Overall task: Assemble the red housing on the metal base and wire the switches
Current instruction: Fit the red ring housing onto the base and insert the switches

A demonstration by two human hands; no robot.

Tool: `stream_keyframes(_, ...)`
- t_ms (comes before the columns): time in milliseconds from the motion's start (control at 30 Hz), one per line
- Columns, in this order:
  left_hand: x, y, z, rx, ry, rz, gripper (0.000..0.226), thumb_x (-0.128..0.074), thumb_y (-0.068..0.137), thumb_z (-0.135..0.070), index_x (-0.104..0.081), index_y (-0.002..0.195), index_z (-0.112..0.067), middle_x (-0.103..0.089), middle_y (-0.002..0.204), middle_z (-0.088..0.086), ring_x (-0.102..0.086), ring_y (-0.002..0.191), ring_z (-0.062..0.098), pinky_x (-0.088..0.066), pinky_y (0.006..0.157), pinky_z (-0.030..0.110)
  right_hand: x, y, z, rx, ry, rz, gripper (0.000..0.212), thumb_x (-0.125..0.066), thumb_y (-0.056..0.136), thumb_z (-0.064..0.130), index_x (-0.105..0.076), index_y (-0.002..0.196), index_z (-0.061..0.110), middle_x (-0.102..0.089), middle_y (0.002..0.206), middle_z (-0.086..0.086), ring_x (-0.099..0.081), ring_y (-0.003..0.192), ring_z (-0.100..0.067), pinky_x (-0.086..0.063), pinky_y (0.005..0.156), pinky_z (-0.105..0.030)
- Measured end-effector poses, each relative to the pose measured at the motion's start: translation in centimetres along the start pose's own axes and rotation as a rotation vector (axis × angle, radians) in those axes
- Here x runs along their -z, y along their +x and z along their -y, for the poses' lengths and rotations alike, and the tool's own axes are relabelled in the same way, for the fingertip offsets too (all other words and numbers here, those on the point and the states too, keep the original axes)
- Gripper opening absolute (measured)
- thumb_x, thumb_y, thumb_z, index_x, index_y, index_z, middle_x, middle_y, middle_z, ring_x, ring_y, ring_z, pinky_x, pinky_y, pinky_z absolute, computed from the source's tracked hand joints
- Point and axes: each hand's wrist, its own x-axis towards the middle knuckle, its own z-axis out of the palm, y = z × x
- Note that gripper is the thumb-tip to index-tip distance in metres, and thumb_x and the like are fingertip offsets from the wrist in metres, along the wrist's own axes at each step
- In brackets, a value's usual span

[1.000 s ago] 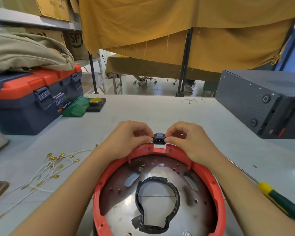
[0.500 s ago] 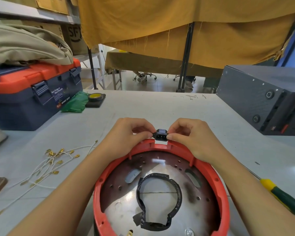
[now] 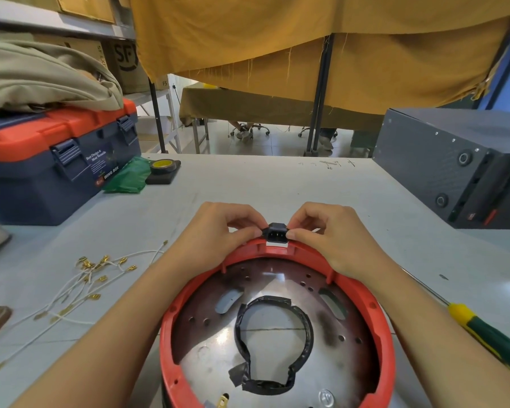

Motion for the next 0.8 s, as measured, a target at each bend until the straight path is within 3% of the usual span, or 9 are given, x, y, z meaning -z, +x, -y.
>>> stream_keyframes(467,-0.08,-0.32,-0.57,-0.033,0.003,0.017,0.014,-0.067,0.083,-0.005,-0.071,0.087,-0.018,-0.071,0.082,-0.011,-0.065,0.081,0.0,-0.045,0.079,0.008,0.1,-0.34,-0.13,0.023,-0.006,0.003,0.008,-0.071,0.08,0.014,-0.068,0.077,0.021,-0.067,0.075,0.011,-0.061,0.074,0.002,-0.045,0.07,-0.009)
stream_keyframes(800,-0.15,-0.19,-0.4,-0.033,0.035,0.02,0.012,-0.066,0.083,-0.005,-0.072,0.088,-0.015,-0.072,0.084,-0.008,-0.065,0.083,0.003,-0.049,0.082,0.016,-0.12,-0.32,-0.35,0.018,-0.036,-0.005,0.008,-0.069,0.082,0.013,-0.067,0.08,0.02,-0.067,0.078,0.01,-0.059,0.076,0.002,-0.045,0.07,-0.009)
